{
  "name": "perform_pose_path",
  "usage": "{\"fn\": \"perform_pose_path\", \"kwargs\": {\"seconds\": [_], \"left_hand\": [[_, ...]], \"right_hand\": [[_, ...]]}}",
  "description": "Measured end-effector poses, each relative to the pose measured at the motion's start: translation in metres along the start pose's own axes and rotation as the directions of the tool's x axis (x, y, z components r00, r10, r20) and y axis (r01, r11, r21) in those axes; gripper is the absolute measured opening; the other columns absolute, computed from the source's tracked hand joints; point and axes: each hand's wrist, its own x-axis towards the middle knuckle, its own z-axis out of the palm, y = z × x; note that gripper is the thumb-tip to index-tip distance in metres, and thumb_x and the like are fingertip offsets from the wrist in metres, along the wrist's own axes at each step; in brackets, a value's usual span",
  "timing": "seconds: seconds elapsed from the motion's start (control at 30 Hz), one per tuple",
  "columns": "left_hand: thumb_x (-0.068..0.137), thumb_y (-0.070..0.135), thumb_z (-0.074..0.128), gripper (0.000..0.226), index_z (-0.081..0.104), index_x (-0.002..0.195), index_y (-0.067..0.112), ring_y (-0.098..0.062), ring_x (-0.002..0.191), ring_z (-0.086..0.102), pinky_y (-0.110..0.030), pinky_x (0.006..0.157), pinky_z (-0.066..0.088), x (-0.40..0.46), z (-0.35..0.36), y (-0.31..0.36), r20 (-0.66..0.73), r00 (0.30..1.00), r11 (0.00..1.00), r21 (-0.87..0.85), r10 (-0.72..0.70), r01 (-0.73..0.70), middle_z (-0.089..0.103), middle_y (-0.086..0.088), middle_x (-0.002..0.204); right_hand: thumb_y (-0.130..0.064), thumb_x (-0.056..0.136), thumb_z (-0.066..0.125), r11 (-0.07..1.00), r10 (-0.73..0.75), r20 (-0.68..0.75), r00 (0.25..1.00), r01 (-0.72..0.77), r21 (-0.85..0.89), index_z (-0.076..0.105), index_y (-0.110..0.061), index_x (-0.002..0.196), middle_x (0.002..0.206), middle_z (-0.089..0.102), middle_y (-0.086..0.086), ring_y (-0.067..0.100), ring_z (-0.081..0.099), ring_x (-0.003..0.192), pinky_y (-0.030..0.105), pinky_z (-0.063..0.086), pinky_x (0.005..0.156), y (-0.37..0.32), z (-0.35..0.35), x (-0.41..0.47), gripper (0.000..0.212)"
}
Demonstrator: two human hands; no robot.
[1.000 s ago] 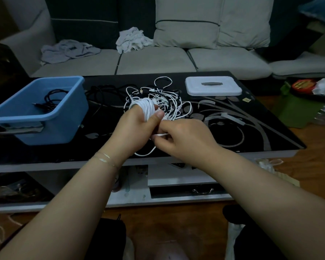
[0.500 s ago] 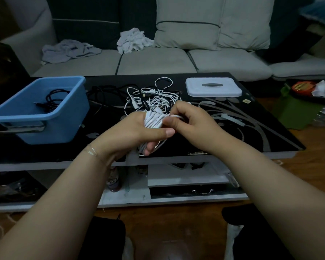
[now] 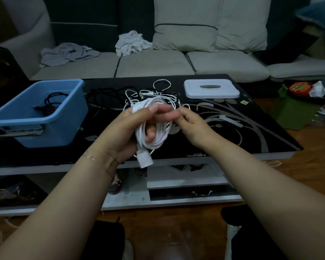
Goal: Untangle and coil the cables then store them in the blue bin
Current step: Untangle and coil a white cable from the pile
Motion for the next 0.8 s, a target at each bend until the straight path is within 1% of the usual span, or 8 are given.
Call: {"fn": "perform_pose_path", "kwargs": {"seconds": [0.13, 0.2, 0.3, 0.4, 0.47, 0.6, 0.7, 0.8], "left_hand": [[0.085, 0.03, 0.052, 0.03, 0.076, 0.074, 0.016, -0.001, 0.05, 0.055, -0.008, 0.047, 0.043, 0.004, -0.001, 0.0, -0.163, 0.987, 0.982, -0.185, 0.007, -0.038, 0.074, -0.008, 0.104], [0.086, 0.032, 0.051, 0.027, 0.067, 0.075, 0.013, 0.0, 0.051, 0.059, -0.007, 0.047, 0.044, 0.006, -0.004, 0.002, -0.243, 0.97, 0.96, -0.27, 0.008, -0.075, 0.073, -0.009, 0.107], [0.084, 0.039, 0.053, 0.025, 0.055, 0.079, 0.014, 0.0, 0.06, 0.064, -0.01, 0.058, 0.05, 0.011, -0.011, 0.003, -0.332, 0.943, 0.921, -0.357, 0.029, -0.154, 0.072, -0.01, 0.111], [0.091, 0.033, 0.055, 0.021, 0.058, 0.085, 0.013, -0.001, 0.068, 0.066, -0.013, 0.062, 0.051, 0.014, -0.019, 0.001, -0.462, 0.886, 0.918, -0.329, 0.048, -0.222, 0.067, -0.014, 0.119], [0.093, 0.018, 0.057, 0.01, 0.06, 0.095, 0.009, -0.001, 0.066, 0.065, -0.015, 0.062, 0.05, 0.016, -0.023, 0.0, -0.508, 0.86, 0.938, -0.268, 0.055, -0.219, 0.066, -0.015, 0.12], [0.091, -0.004, 0.054, 0.027, 0.053, 0.118, -0.001, -0.005, 0.066, 0.066, -0.017, 0.067, 0.053, 0.018, -0.024, -0.01, -0.523, 0.845, 0.989, -0.02, 0.114, -0.145, 0.063, -0.007, 0.096], [0.094, -0.002, 0.054, 0.03, 0.048, 0.123, -0.003, -0.004, 0.065, 0.068, -0.019, 0.065, 0.054, 0.023, -0.024, -0.02, -0.528, 0.827, 0.966, 0.249, 0.193, -0.066, 0.063, -0.003, 0.084], [0.092, 0.003, 0.057, 0.028, 0.052, 0.12, 0.004, -0.009, 0.074, 0.071, -0.032, 0.077, 0.057, 0.026, -0.03, -0.026, -0.491, 0.829, 0.868, 0.496, 0.269, 0.012, 0.066, 0.0, 0.084]], "right_hand": [[-0.034, 0.1, 0.043, 0.995, 0.054, -0.028, 0.998, -0.056, -0.086, 0.058, -0.023, 0.083, 0.086, 0.066, 0.004, 0.019, 0.059, 0.085, 0.032, 0.044, 0.085, 0.013, 0.009, 0.003, 0.026], [-0.036, 0.098, 0.043, 0.982, 0.038, -0.019, 0.999, -0.04, -0.185, 0.057, -0.025, 0.082, 0.084, 0.065, 0.003, 0.025, 0.059, 0.087, 0.039, 0.044, 0.084, 0.013, 0.015, 0.002, 0.024], [-0.028, 0.101, 0.042, 0.862, -0.083, 0.053, 0.995, 0.099, -0.497, 0.057, -0.016, 0.104, 0.088, 0.059, 0.001, 0.026, 0.053, 0.092, 0.037, 0.04, 0.075, 0.012, 0.019, -0.001, 0.019], [-0.025, 0.101, 0.04, 0.761, -0.16, 0.099, 0.982, 0.187, -0.622, 0.053, -0.021, 0.127, 0.108, 0.063, 0.004, 0.026, 0.049, 0.103, 0.037, 0.039, 0.086, 0.012, 0.027, 0.001, 0.03], [-0.021, 0.1, 0.041, 0.718, -0.178, 0.142, 0.974, 0.227, -0.657, 0.05, -0.022, 0.134, 0.114, 0.062, 0.005, 0.028, 0.048, 0.107, 0.038, 0.037, 0.092, 0.014, 0.036, 0.001, 0.035], [-0.02, 0.097, 0.042, 0.637, -0.204, 0.186, 0.961, 0.274, -0.721, 0.055, -0.018, 0.127, 0.104, 0.061, 0.009, 0.031, 0.049, 0.104, 0.041, 0.036, 0.09, 0.012, 0.046, -0.001, 0.033], [-0.028, 0.096, 0.042, 0.599, -0.216, 0.202, 0.955, 0.292, -0.746, 0.06, -0.013, 0.115, 0.096, 0.062, 0.011, 0.033, 0.052, 0.099, 0.043, 0.038, 0.085, 0.008, 0.052, -0.002, 0.03], [-0.03, 0.097, 0.048, 0.595, -0.245, 0.201, 0.948, 0.311, -0.741, 0.06, -0.011, 0.107, 0.096, 0.062, 0.011, 0.033, 0.052, 0.1, 0.042, 0.036, 0.084, 0.005, 0.058, -0.002, 0.024]]}}
